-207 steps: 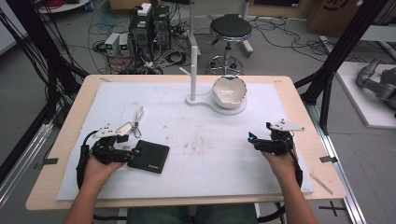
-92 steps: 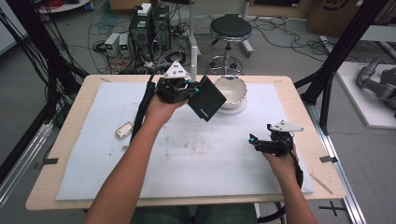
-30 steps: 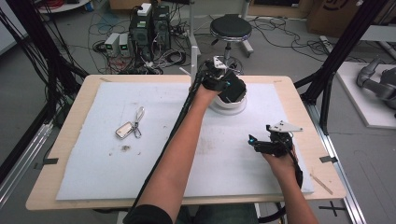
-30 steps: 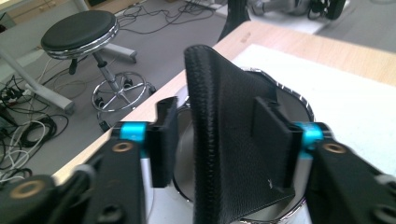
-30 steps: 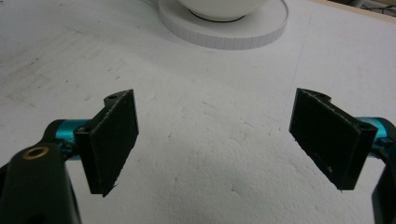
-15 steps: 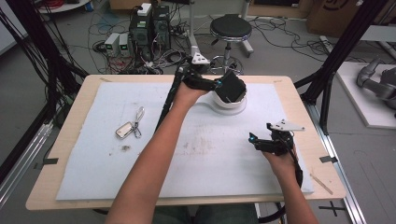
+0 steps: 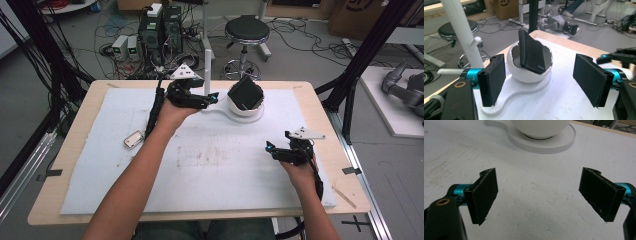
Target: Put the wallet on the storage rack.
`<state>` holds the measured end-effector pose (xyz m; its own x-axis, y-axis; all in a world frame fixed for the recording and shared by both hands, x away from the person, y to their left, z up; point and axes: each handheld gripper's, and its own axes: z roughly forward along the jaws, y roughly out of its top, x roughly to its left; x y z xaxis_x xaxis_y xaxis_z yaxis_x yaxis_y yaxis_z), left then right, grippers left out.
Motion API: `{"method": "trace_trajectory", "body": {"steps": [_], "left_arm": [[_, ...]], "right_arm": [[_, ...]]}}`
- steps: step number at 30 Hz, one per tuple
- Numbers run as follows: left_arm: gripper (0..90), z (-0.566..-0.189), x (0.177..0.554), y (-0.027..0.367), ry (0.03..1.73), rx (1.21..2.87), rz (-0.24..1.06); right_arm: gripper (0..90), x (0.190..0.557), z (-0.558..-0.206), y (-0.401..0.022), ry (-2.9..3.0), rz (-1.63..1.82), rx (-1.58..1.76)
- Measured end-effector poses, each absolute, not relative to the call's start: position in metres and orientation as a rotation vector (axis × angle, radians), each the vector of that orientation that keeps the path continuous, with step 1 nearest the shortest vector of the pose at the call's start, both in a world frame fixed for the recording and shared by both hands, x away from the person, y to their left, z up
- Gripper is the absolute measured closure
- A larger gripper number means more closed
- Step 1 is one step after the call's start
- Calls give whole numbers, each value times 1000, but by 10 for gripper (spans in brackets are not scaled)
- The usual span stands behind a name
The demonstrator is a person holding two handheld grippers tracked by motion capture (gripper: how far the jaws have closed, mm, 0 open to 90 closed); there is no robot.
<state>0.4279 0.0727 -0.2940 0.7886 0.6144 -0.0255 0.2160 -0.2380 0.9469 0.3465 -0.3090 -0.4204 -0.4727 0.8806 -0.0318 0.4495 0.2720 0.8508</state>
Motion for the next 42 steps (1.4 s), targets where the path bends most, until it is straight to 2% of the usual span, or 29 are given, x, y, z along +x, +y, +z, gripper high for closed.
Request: {"method": "trace_trajectory", "body": {"steps": [7, 14, 25, 34, 42], "left_arm": [[254, -302, 403, 102, 656, 1784, 392], [247, -312, 371, 127, 632, 1795, 425], [219, -348, 332, 170, 672, 1775, 454], [207, -367, 329, 190, 723, 1812, 448], [204, -372, 328, 215, 805, 1745, 474]], "right_arm": [[157, 347, -419, -307, 2032, 1115, 1181], [157, 348, -419, -306, 2030, 1117, 1186], [157, 349, -420, -303, 2040, 1104, 1176], [157, 352, -418, -301, 2011, 1121, 1181], [157, 354, -419, -297, 2019, 1108, 1167]]}}
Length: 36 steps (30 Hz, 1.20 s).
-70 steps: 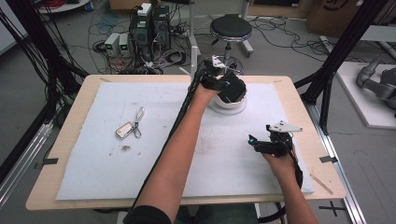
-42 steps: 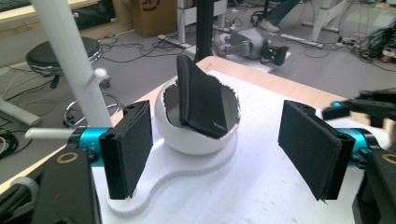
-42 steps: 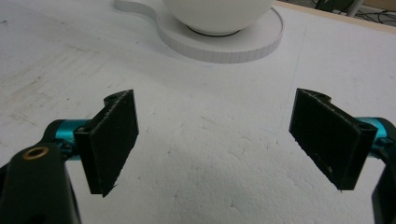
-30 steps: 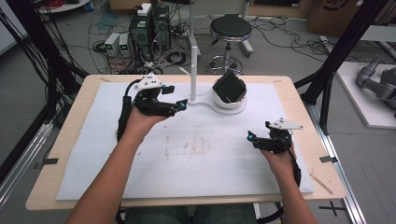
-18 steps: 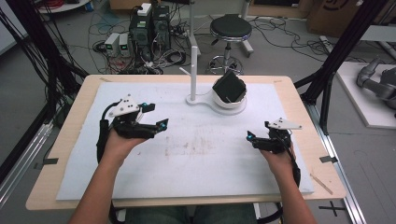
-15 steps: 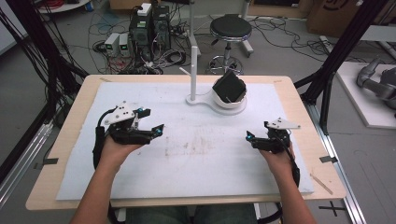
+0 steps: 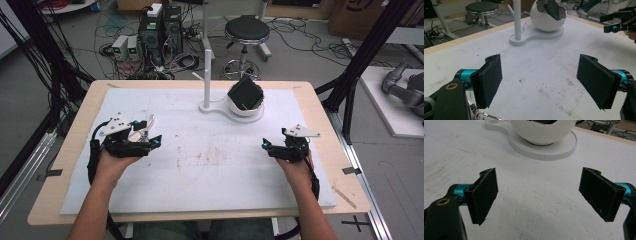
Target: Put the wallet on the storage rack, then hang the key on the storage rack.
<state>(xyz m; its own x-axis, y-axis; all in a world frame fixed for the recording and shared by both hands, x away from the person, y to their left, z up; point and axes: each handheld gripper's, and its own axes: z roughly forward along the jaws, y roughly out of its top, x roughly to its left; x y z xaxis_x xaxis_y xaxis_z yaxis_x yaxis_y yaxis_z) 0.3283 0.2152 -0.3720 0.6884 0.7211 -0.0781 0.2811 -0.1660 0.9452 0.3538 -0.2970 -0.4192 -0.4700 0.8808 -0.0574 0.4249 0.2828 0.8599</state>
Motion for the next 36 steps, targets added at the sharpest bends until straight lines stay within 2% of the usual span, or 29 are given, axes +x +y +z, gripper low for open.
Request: {"method": "trace_trajectory", "body": {"steps": [23, 30, 36], "left_arm": [[204, -380, 333, 226, 945, 1770, 536], [204, -387, 347, 229, 998, 1751, 535], [206, -402, 367, 226, 1074, 1770, 593]], "right_arm": [[157, 353, -417, -287, 2048, 1091, 1113], [157, 352, -417, -289, 2053, 1093, 1124], [157, 350, -417, -289, 2052, 1087, 1129]]}}
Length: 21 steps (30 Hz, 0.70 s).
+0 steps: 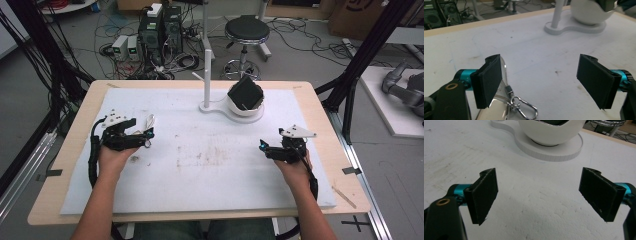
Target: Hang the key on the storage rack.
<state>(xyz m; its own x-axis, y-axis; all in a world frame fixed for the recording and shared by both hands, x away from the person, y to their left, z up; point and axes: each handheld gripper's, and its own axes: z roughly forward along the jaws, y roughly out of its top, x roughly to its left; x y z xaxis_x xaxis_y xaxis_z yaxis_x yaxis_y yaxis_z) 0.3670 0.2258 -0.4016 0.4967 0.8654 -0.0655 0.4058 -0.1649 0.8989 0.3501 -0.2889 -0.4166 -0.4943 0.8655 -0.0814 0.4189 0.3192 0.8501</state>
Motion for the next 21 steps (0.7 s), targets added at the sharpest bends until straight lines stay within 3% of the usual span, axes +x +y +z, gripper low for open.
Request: {"method": "trace_trajectory", "body": {"steps": [9, 14, 17, 21], "left_arm": [[224, -433, 398, 228, 1223, 1833, 582], [279, -446, 408, 225, 1258, 1864, 607], [383, -449, 410, 221, 1300, 1897, 649], [634, -450, 409, 213, 1262, 1979, 686]], "right_arm": [[157, 351, -417, -289, 2051, 1081, 1133], [157, 353, -418, -289, 2055, 1074, 1132], [157, 353, -419, -289, 2056, 1074, 1138], [157, 353, -419, -290, 2050, 1070, 1138]]}}
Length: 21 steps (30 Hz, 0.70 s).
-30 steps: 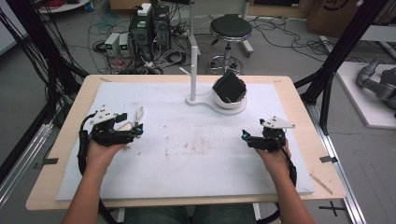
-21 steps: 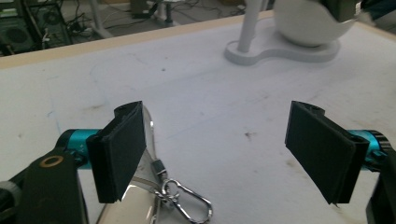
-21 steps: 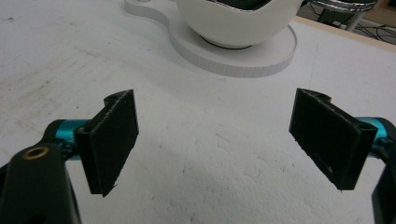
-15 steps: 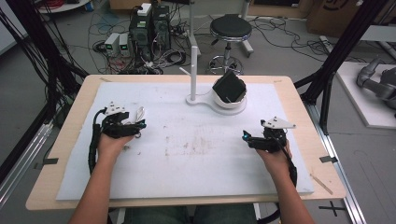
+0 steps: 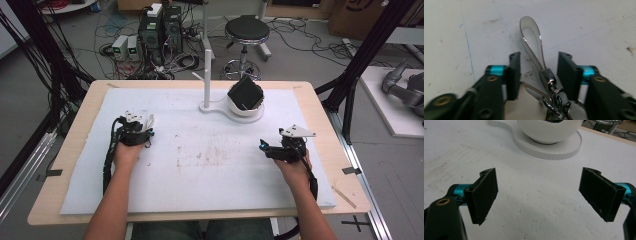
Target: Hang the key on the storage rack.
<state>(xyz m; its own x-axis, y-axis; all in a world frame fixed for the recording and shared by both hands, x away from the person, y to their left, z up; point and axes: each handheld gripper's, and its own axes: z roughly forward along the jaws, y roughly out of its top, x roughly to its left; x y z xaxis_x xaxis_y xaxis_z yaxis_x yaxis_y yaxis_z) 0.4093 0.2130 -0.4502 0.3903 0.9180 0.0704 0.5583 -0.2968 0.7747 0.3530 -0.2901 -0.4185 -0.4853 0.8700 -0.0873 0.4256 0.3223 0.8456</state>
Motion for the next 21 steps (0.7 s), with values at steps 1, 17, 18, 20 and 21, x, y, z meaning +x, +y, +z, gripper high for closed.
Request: {"method": "trace_trajectory", "body": {"steps": [1, 17, 18, 20, 21], "left_arm": [[687, -450, 409, 213, 1273, 1969, 665], [816, -423, 396, 209, 1112, 1899, 609], [816, -417, 393, 207, 1084, 1880, 609], [816, -407, 390, 202, 1040, 1861, 592], [816, -402, 389, 199, 1026, 1848, 591]], "right_arm": [[157, 353, -418, -290, 2049, 1074, 1139], [157, 353, -418, -288, 2056, 1074, 1133], [157, 353, -418, -288, 2052, 1072, 1130], [157, 352, -418, -288, 2049, 1075, 1134], [157, 352, -418, -288, 2050, 1079, 1139]]}}
